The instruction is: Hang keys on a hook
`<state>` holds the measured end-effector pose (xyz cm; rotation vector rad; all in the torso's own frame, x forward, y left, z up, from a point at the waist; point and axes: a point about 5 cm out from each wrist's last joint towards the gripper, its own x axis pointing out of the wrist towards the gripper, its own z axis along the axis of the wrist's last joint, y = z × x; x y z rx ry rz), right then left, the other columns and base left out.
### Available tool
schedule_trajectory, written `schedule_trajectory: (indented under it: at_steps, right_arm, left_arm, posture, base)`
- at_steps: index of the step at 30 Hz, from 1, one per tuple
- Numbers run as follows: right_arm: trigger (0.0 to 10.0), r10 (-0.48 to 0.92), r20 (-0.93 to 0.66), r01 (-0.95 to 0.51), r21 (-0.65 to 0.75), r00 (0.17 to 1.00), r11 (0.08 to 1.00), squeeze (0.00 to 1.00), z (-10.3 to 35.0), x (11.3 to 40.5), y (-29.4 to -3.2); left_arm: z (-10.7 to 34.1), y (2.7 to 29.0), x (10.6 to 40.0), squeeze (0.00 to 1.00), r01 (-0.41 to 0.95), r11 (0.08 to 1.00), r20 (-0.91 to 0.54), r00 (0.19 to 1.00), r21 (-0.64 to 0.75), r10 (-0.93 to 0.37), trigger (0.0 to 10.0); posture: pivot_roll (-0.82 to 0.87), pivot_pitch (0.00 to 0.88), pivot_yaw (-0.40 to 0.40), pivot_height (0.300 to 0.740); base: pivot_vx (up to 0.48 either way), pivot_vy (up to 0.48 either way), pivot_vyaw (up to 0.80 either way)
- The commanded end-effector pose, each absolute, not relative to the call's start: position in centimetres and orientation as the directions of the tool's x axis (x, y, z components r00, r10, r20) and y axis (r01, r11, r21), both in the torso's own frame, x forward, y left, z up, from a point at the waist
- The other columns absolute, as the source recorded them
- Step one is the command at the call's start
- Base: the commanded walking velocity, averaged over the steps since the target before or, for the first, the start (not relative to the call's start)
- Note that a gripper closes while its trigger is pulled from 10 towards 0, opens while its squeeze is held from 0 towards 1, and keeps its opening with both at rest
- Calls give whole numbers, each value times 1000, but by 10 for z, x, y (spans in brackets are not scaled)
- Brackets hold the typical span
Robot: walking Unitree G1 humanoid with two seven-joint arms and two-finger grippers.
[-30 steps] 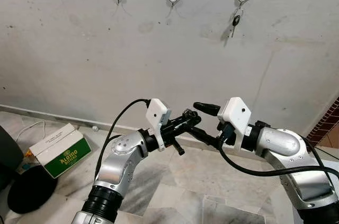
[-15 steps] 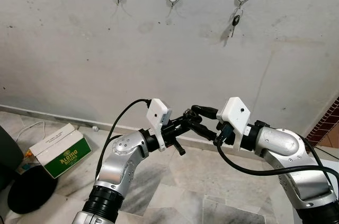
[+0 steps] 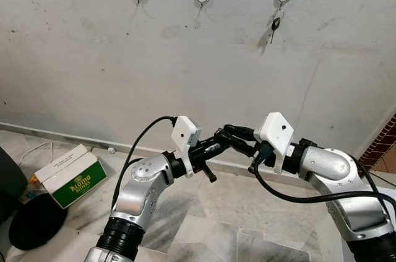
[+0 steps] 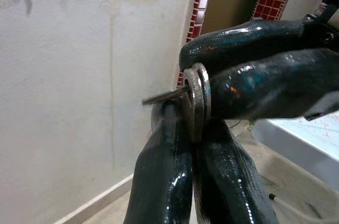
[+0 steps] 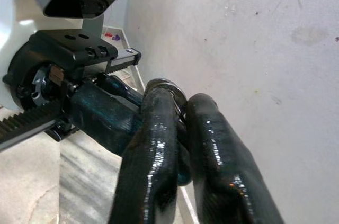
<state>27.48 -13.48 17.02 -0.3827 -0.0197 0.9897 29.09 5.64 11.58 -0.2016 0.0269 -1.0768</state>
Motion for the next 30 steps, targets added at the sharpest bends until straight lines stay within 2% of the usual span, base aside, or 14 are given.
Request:
schedule_trajectory:
  at_steps: [1,30]
  right_arm:
    - [0,808,-160,-800,-341,567,494,0,172,278,-138]
    - [0,781,-114,-741,-425,614,520,0,180,288,-145]
  left_arm:
    - [118,60,293,0,867,471,75,487,-166,-870,0]
    - [117,59,291,0,872,465,64,478,-152,-876,0]
  posture:
    - [-71,0,102,740]
    - [-70,0,104,740]
  base:
    - [0,0,0]
    - [0,0,0]
